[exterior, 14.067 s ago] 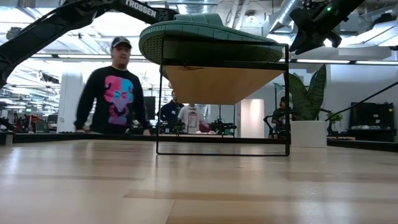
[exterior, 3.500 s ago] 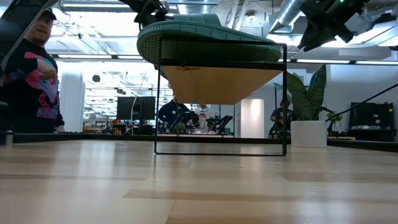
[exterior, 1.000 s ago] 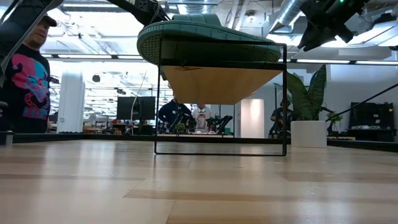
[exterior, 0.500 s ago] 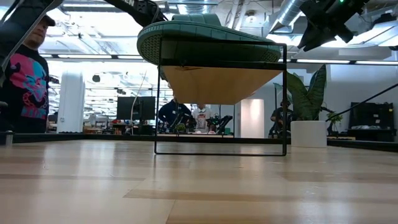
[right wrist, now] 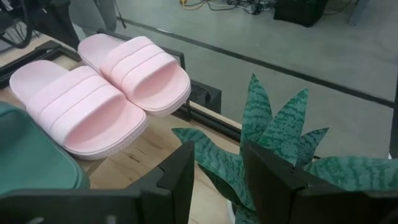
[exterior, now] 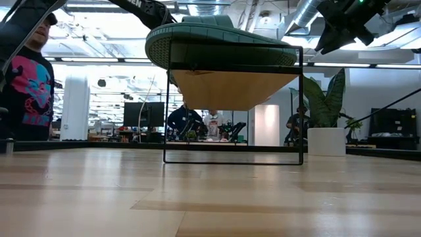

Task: Pick and place slides into the shelf
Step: Adjust the slides on the shelf

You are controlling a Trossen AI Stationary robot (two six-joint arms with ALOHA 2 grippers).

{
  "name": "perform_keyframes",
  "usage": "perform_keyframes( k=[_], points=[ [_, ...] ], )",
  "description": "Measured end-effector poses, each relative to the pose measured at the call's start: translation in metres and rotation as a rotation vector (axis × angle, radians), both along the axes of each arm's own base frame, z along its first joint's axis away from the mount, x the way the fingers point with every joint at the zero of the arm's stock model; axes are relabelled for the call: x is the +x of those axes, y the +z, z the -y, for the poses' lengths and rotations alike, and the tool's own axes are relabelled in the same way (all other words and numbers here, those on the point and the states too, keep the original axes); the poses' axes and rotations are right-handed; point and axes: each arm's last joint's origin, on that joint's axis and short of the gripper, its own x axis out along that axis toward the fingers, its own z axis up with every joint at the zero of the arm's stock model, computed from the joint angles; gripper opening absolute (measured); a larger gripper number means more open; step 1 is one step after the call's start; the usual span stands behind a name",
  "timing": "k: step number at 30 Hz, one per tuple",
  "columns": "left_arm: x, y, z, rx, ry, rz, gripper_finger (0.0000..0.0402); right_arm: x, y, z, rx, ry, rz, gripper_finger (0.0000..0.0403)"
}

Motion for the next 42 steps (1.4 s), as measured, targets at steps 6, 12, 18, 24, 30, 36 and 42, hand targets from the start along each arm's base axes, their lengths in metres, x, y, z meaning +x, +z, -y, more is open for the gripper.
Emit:
perform_keyframes(
  k=[6,12,18,24,30,36,42],
  points=[
    [-0.003,0.0,0.0,0.022,0.025,-0.045,0.0,0.0,0.0,0.0,0.001,-0.001,0.001,0.0129],
    [-0.012,0.023,0.007,0.054,0.041,-0.05,0.0,0.0,0.0,0.0,0.001,-0.001,0.001,0.0129],
    [-0.028,0.064,0.028,0.008,-0.03,0.079,0.0,0.0,0.0,0.0,0.001,0.0,0.001,0.0129],
    [-0.04,0.063,0.048,-0.172,-0.114,0.017,0.0,0.0,0.0,0.0,0.001,0.0,0.0,0.0129],
    [-0.035,0.053,0.069,-0.297,-0.253,-0.019,0.0,0.0,0.0,0.0,0.004,0.003,-0.001,0.0129],
    [-0.024,0.036,0.082,-0.334,-0.316,-0.04,0.0,0.0,-0.002,-0.001,0.013,0.01,-0.015,0.0129],
    [-0.014,0.028,0.09,-0.327,-0.339,-0.032,0.0,0.002,-0.002,-0.005,0.014,0.045,-0.017,0.0129]
  ],
)
